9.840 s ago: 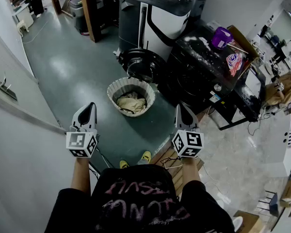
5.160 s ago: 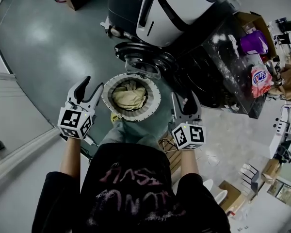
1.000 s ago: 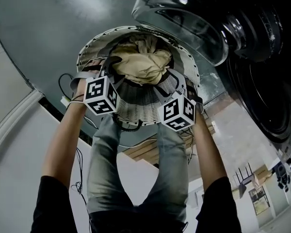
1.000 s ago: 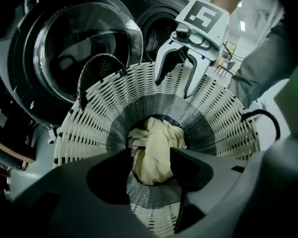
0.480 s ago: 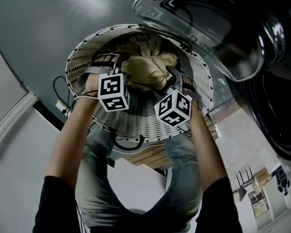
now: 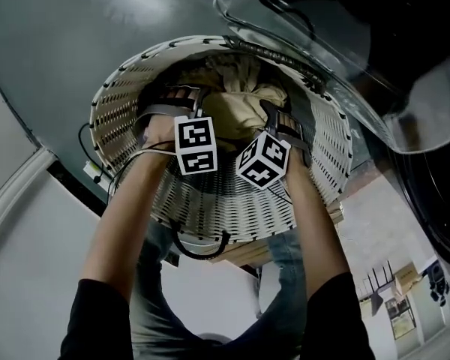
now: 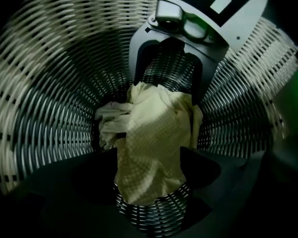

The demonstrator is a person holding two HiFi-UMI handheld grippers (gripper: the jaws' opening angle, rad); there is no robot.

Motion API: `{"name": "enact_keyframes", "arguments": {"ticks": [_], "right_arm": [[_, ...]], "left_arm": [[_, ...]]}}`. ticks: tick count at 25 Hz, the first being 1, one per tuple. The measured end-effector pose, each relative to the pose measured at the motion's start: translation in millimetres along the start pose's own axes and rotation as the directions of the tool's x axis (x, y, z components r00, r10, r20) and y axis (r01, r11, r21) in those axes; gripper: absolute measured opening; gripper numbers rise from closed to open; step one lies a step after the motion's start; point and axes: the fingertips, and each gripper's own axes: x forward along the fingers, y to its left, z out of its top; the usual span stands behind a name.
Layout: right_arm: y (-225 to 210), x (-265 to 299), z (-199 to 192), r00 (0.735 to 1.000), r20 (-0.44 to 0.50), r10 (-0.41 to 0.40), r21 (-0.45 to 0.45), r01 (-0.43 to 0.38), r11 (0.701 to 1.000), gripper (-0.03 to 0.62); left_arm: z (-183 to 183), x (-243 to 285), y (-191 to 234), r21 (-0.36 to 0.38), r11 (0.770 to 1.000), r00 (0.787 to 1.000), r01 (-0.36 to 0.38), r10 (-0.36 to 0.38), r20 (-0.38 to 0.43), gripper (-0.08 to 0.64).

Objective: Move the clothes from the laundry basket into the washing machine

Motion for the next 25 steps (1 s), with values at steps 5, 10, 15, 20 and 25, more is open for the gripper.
{"name": "enact_keyframes", "arguments": {"ticks": [5, 10, 15, 20, 25], "right_arm": [[-14, 26, -14, 0.998, -0.046, -0.034, -0.039, 0.032, 0.999, 0.535], [-22, 55, -25, 0.995, -0.088, -0.038, -0.036, 0.035, 0.999, 0.51], [-25, 73, -35, 0.992, -0.117, -0.04, -0.03, 0.037, 0.999, 0.469], [-25, 87, -40, 0.991, -0.132, -0.015, -0.006, 0.014, 1.0, 0.417], [-20, 82, -37, 0.99, -0.134, -0.034, -0.033, 0.03, 0.999, 0.209]], "left_arm": [[-8, 24, 10, -0.013, 1.0, 0.999, -0.028, 0.027, -0.034, 0.409], [-15, 52, 9, -0.029, 1.0, 0.998, -0.005, 0.003, -0.062, 0.41], [-24, 75, 6, -0.028, 1.0, 0.994, -0.004, 0.001, -0.109, 0.384], [-31, 85, 7, -0.038, 0.999, 0.991, -0.018, 0.013, -0.131, 0.17], [-26, 82, 7, -0.081, 0.997, 0.996, -0.016, 0.009, -0.09, 0.061]]}}
